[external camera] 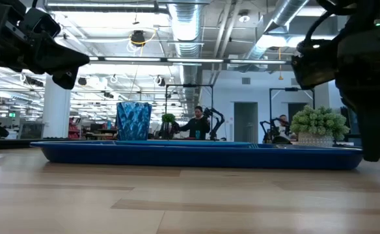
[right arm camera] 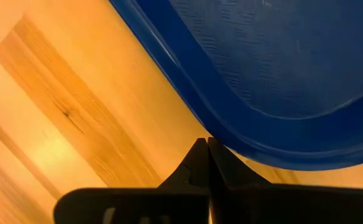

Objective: Pick and place plate/cup/fork/spoon on tray
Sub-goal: Return to Home Position

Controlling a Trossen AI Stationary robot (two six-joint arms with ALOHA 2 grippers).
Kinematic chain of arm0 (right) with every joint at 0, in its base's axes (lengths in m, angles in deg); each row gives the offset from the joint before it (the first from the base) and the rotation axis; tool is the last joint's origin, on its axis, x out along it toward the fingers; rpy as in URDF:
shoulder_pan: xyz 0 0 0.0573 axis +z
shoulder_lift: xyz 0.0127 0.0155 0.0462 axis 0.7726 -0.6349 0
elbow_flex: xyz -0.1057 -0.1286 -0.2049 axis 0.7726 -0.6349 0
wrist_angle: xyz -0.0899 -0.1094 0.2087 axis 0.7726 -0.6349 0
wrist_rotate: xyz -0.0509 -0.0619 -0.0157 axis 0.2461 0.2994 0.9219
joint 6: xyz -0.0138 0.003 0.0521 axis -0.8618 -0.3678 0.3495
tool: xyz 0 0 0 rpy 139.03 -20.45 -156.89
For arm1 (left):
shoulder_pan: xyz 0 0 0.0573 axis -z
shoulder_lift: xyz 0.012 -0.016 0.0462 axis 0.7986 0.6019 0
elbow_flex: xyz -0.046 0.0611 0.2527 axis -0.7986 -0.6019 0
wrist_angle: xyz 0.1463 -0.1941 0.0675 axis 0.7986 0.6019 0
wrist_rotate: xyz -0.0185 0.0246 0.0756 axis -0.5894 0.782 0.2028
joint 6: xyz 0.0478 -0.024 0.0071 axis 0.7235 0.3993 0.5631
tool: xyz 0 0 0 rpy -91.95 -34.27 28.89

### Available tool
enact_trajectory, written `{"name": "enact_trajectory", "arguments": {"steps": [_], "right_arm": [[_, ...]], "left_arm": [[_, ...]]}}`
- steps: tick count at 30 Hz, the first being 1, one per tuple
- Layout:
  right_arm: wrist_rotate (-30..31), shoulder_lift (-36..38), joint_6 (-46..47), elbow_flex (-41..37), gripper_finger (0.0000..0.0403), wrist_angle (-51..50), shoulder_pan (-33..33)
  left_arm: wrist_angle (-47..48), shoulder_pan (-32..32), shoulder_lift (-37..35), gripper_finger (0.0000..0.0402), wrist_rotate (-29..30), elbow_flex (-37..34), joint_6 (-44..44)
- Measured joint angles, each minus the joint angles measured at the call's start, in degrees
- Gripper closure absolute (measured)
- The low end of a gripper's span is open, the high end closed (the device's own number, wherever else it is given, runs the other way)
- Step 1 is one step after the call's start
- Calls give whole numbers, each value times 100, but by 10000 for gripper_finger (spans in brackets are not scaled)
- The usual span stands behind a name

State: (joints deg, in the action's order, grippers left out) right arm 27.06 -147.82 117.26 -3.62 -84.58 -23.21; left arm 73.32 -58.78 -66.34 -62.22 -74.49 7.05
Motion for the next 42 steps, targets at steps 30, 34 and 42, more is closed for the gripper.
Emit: {"name": "enact_trajectory", "arguments": {"steps": [30,34,42], "right_arm": [[-102,1520,-4515,-877,399,2321,-1410],[-555,2052,-5703,-1459,400,3361,-2341],[-610,3552,-6925,-2515,401,4020,-3264]], "left_arm": [[-56,-9,-11,401,245,0,158],[-178,-107,-13,401,316,0,197],[-282,-450,-48,402,318,0,197]]}}
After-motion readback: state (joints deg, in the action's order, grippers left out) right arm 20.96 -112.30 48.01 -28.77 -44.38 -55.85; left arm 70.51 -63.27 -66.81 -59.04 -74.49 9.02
